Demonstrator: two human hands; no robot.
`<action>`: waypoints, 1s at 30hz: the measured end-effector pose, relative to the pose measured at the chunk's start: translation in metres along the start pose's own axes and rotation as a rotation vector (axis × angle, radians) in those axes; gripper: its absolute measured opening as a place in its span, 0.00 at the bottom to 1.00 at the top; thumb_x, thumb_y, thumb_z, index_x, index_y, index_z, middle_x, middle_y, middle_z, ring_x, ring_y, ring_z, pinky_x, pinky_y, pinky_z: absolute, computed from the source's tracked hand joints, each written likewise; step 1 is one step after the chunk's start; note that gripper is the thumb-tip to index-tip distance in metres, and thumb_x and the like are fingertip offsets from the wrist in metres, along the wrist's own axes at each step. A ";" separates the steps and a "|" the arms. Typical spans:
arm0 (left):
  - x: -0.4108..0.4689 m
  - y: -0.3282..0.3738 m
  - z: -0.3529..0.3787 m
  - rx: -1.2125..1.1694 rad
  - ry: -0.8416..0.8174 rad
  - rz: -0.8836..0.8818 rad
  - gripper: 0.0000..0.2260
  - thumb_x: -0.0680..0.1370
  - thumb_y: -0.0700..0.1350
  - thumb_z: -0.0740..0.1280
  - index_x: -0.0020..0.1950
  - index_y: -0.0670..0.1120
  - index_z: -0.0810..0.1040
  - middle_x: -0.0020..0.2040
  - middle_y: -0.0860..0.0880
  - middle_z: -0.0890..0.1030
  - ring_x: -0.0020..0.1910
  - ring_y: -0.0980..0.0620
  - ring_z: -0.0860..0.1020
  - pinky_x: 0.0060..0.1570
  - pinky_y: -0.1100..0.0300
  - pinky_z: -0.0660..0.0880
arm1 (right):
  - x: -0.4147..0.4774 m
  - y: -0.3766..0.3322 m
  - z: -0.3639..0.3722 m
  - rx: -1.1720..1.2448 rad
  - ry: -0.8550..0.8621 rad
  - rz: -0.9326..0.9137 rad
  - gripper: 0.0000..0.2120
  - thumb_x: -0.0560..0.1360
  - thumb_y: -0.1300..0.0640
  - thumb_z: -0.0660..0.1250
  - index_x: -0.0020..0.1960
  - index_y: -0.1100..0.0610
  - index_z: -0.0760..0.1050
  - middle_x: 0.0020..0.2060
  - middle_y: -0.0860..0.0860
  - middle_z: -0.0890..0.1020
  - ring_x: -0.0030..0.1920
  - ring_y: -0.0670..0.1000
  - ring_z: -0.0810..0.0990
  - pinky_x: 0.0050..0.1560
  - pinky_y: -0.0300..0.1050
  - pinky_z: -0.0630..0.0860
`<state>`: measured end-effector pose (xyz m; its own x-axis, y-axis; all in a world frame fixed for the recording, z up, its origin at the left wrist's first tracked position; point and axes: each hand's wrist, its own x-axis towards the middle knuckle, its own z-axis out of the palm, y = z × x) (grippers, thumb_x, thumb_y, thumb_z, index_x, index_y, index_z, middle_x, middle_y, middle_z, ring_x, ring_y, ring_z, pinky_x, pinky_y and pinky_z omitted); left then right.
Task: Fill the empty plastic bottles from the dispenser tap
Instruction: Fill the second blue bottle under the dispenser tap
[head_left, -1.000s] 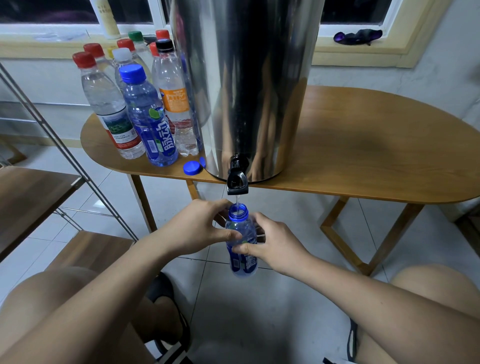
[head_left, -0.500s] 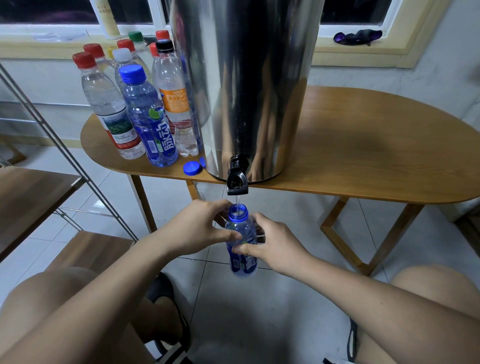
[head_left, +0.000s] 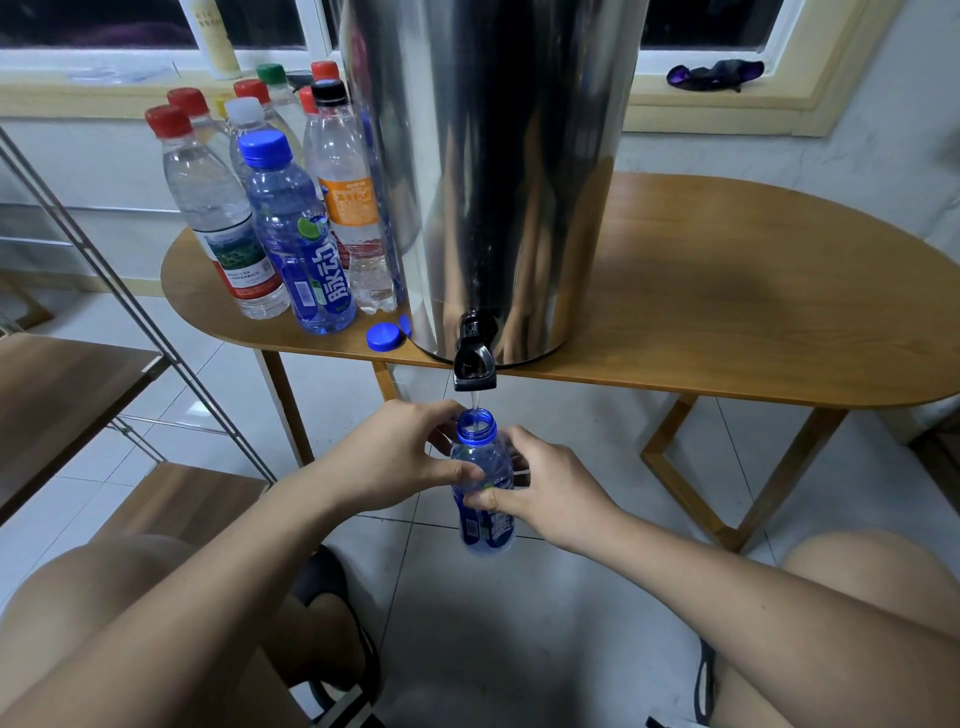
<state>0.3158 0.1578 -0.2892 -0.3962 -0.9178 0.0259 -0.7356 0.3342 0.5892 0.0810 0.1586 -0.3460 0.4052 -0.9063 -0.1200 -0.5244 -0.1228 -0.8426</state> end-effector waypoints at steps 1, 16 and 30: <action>0.000 0.000 0.000 0.001 -0.001 0.000 0.18 0.75 0.58 0.81 0.59 0.58 0.78 0.49 0.61 0.84 0.49 0.68 0.81 0.43 0.74 0.73 | 0.000 0.000 0.000 0.000 -0.001 -0.001 0.37 0.71 0.36 0.81 0.75 0.41 0.70 0.68 0.41 0.82 0.65 0.45 0.82 0.64 0.49 0.83; 0.000 0.001 0.000 -0.007 -0.009 -0.005 0.19 0.76 0.57 0.81 0.61 0.56 0.79 0.51 0.58 0.85 0.50 0.66 0.82 0.44 0.72 0.74 | -0.002 -0.002 0.000 0.015 -0.006 -0.003 0.35 0.73 0.38 0.80 0.74 0.41 0.70 0.67 0.40 0.82 0.63 0.42 0.82 0.59 0.41 0.81; 0.000 -0.001 0.001 0.000 0.000 0.007 0.18 0.75 0.57 0.81 0.59 0.58 0.77 0.49 0.59 0.84 0.49 0.66 0.81 0.43 0.73 0.72 | -0.001 -0.002 0.000 0.000 0.006 -0.009 0.34 0.72 0.37 0.81 0.73 0.40 0.71 0.65 0.39 0.83 0.62 0.42 0.82 0.61 0.45 0.83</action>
<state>0.3156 0.1580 -0.2907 -0.4010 -0.9156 0.0301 -0.7332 0.3405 0.5887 0.0818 0.1595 -0.3440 0.4055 -0.9076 -0.1092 -0.5208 -0.1312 -0.8436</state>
